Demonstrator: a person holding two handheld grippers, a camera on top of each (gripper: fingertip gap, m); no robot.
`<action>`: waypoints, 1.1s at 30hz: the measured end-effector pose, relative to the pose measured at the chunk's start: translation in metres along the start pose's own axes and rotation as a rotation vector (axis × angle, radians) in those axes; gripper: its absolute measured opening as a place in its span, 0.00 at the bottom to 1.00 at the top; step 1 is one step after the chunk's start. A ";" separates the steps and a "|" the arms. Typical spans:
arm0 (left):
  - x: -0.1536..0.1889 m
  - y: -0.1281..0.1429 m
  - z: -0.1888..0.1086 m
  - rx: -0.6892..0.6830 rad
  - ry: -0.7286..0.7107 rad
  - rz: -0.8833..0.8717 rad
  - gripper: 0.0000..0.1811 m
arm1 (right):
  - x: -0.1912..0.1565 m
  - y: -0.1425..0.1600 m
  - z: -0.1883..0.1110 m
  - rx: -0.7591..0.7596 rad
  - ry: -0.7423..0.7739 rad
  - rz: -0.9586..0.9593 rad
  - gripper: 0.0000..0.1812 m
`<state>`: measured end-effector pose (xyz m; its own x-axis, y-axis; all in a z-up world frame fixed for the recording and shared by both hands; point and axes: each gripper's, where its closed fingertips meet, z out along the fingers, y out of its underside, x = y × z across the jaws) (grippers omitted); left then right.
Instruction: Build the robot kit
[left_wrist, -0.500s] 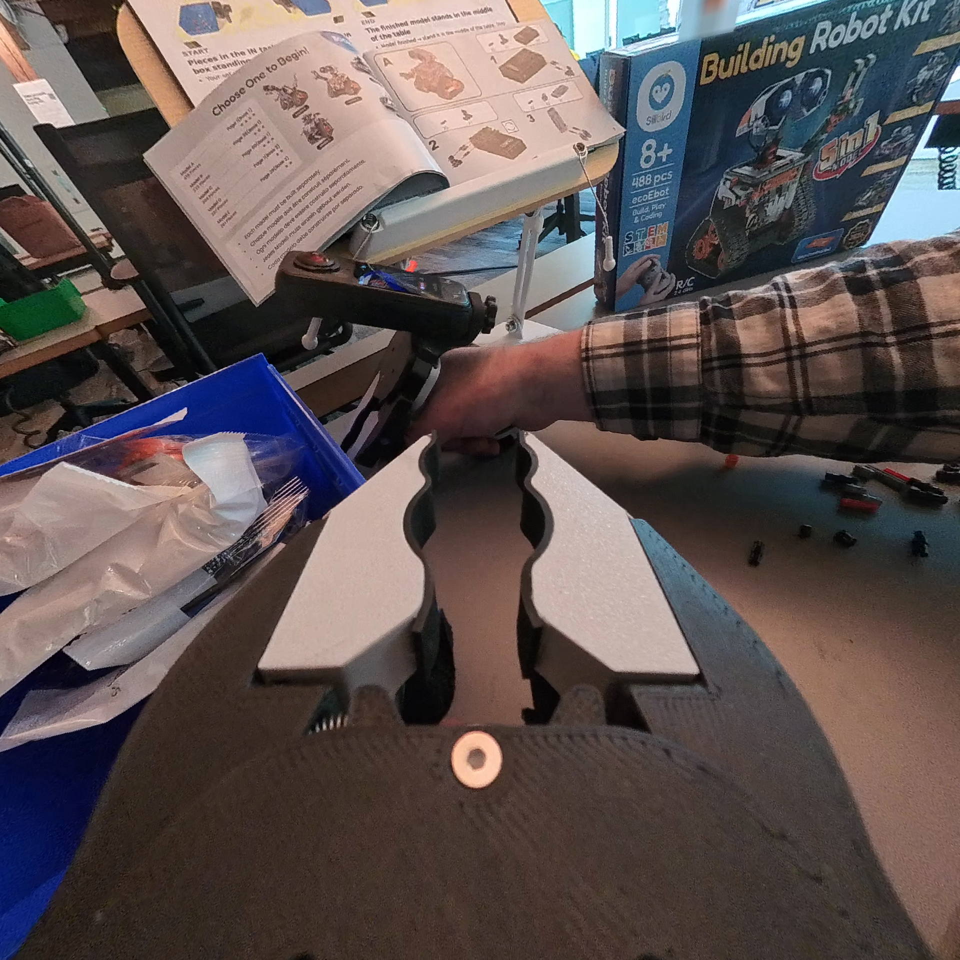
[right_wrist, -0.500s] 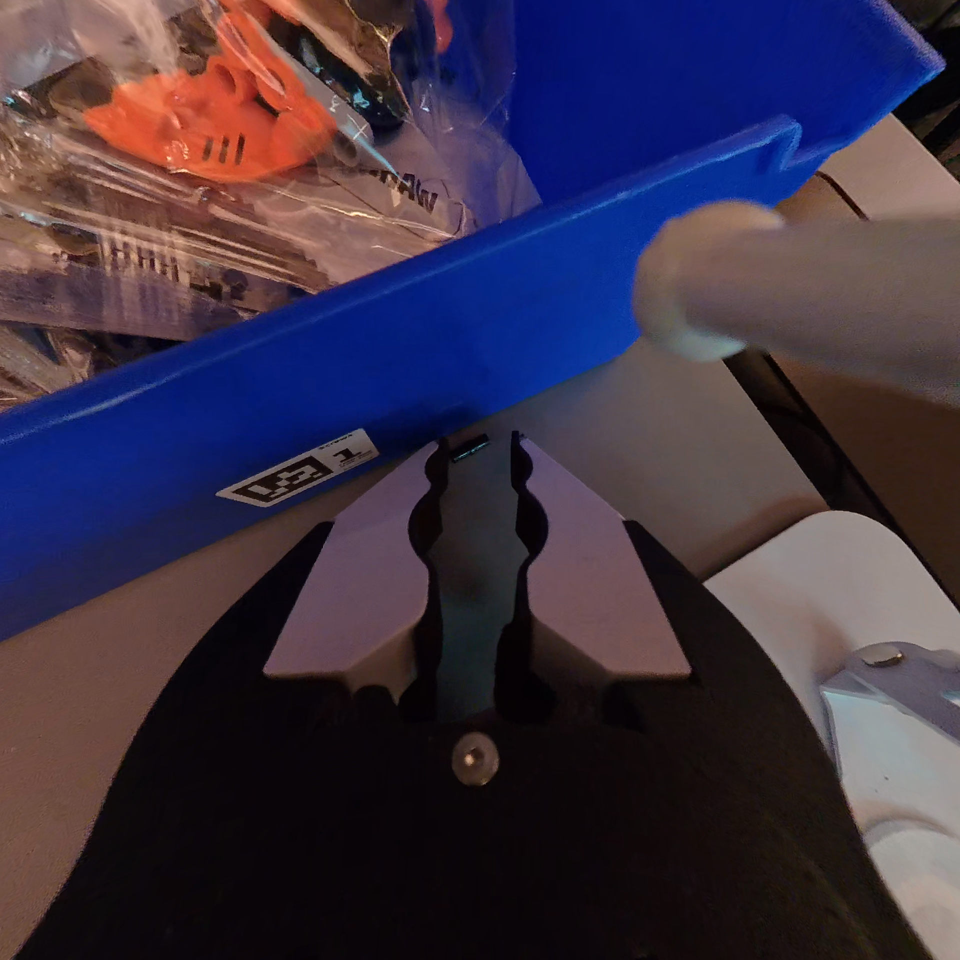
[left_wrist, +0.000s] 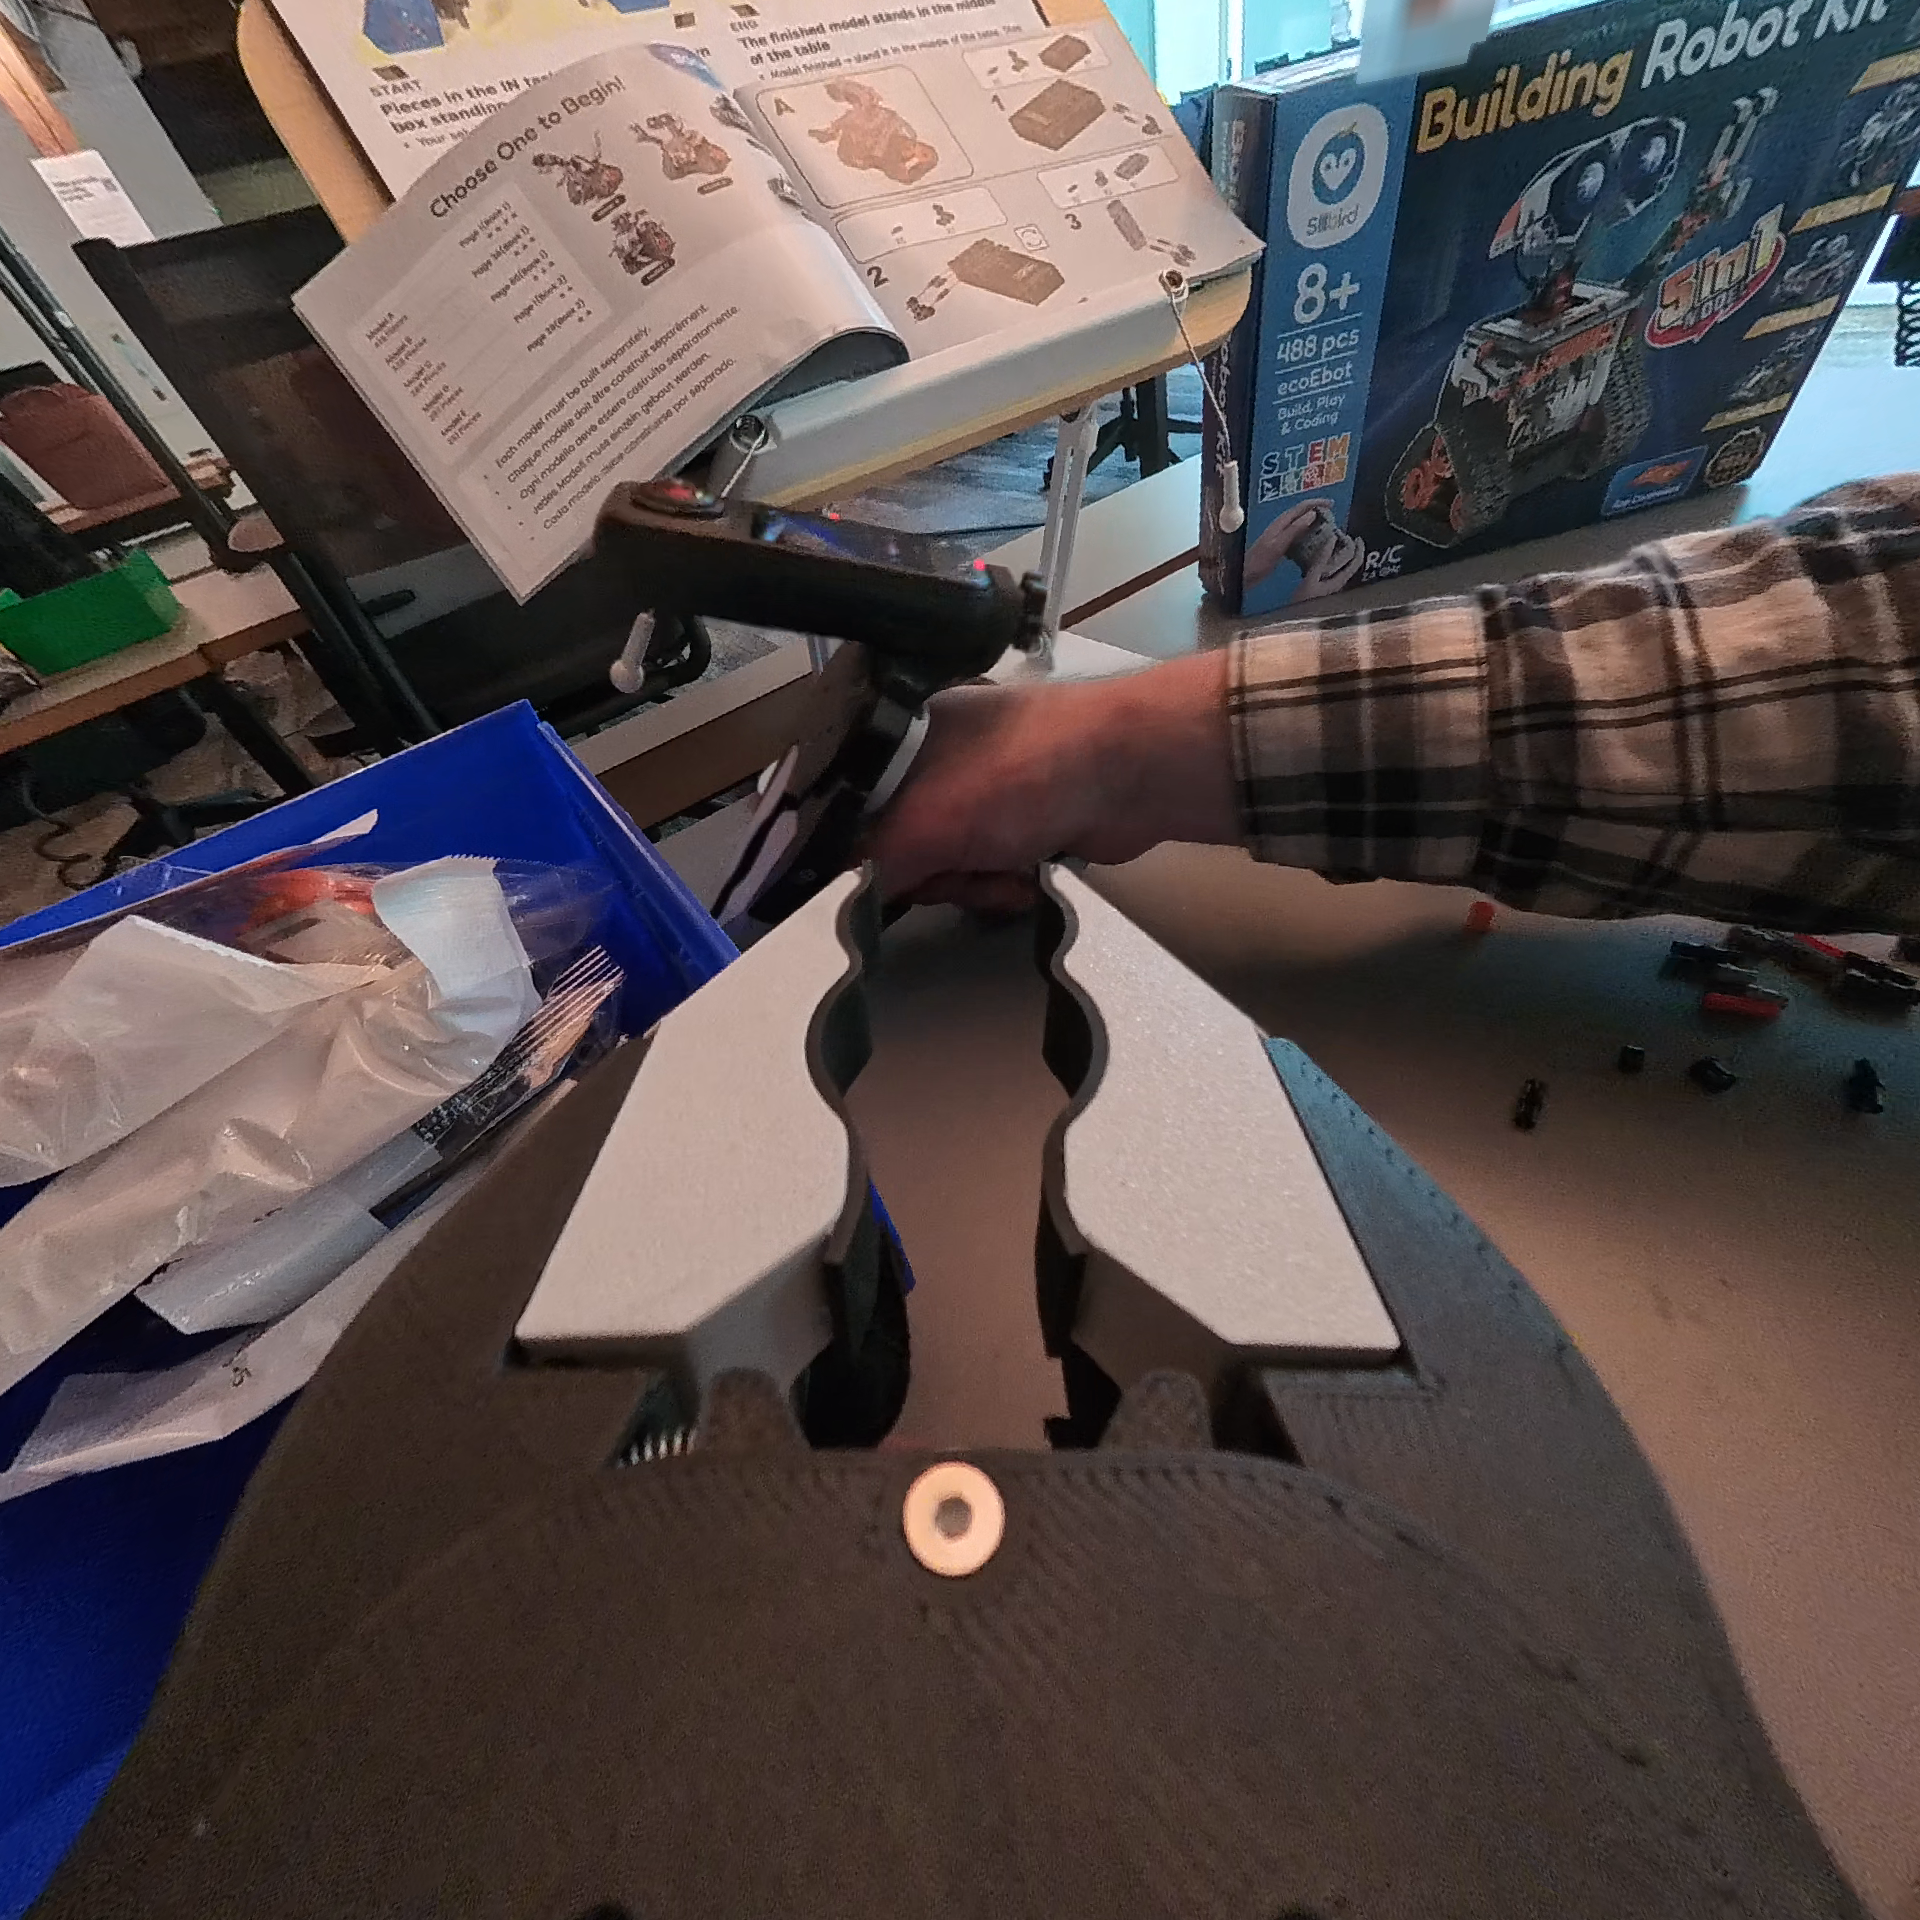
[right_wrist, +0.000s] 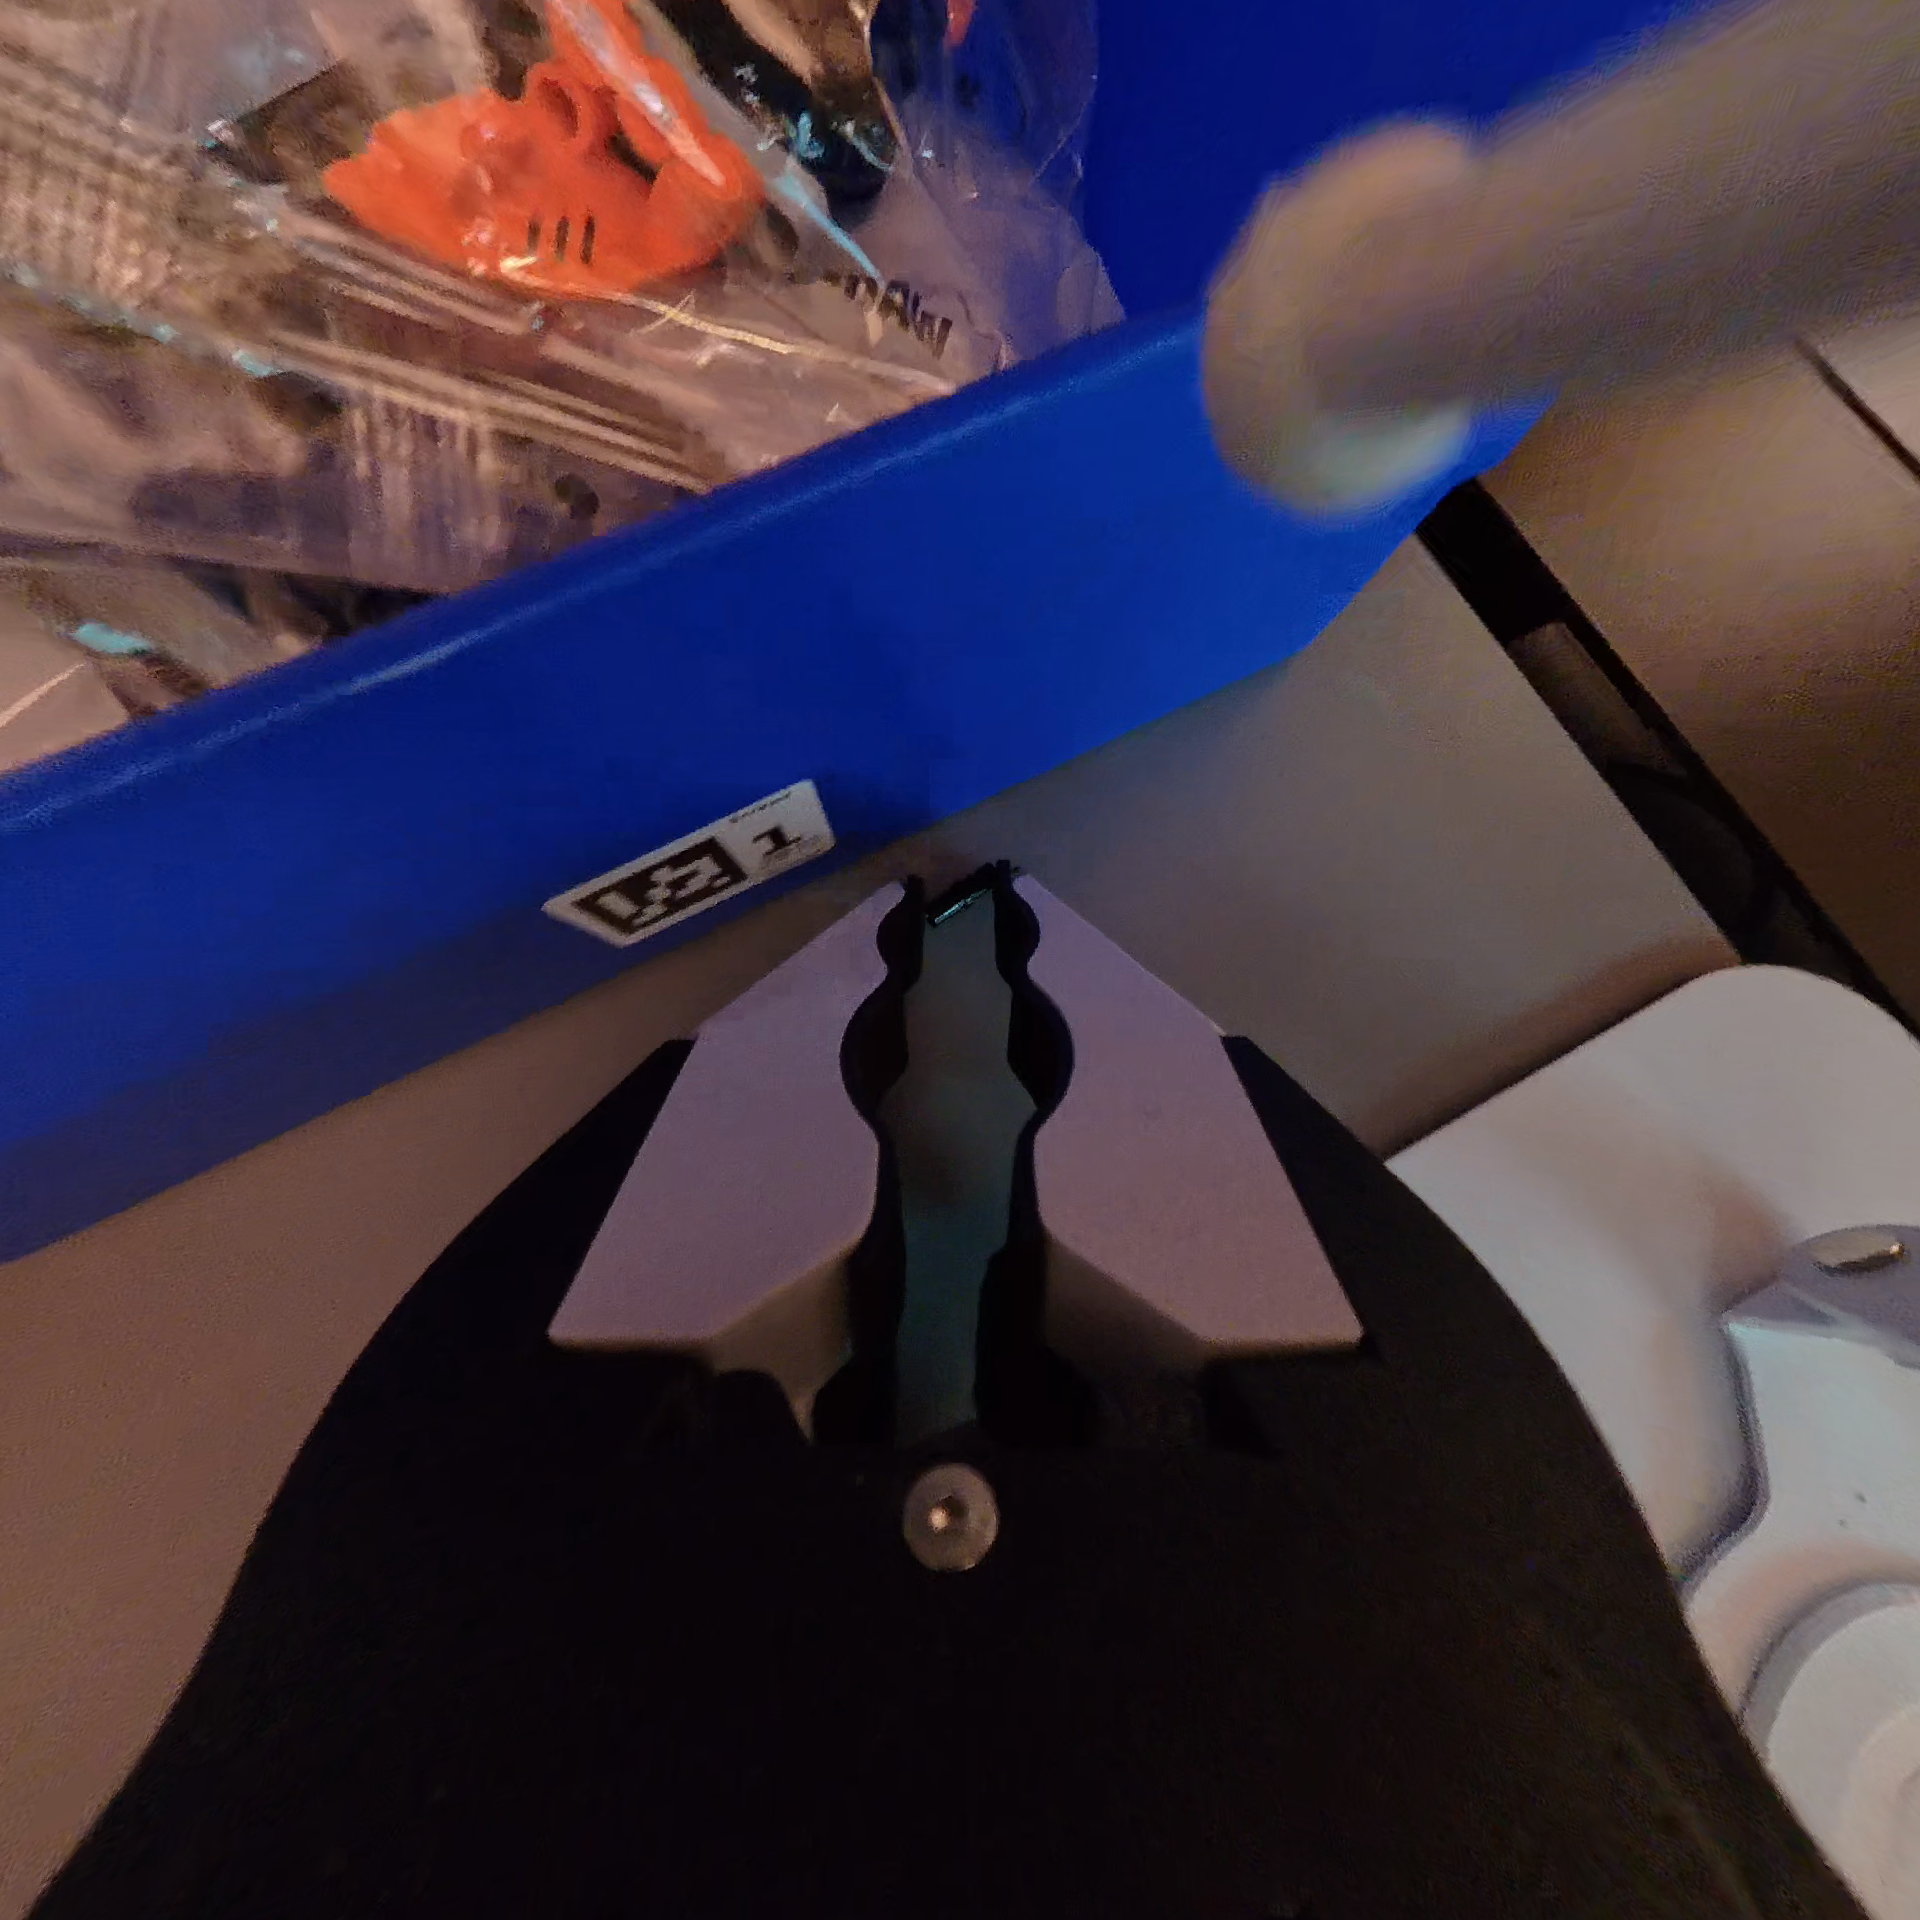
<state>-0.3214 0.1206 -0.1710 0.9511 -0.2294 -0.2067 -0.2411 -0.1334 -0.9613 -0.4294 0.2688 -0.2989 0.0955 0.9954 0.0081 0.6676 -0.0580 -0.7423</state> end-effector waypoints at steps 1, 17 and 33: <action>0.000 0.000 0.000 -0.002 0.001 -0.001 0.15 | -0.004 0.003 -0.004 0.001 -0.009 0.006 0.01; -0.002 0.014 0.006 -0.064 -0.053 0.104 0.16 | -0.084 0.027 -0.114 -0.002 -0.224 -0.111 0.01; 0.113 -0.028 0.040 0.015 0.007 0.895 0.02 | -0.125 0.073 -0.267 0.062 -0.559 -0.072 0.01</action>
<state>-0.1999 0.1365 -0.1747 0.4067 -0.2475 -0.8794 -0.8897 0.1115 -0.4428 -0.1958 0.1195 -0.1753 -0.3653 0.8866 -0.2837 0.6119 -0.0010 -0.7909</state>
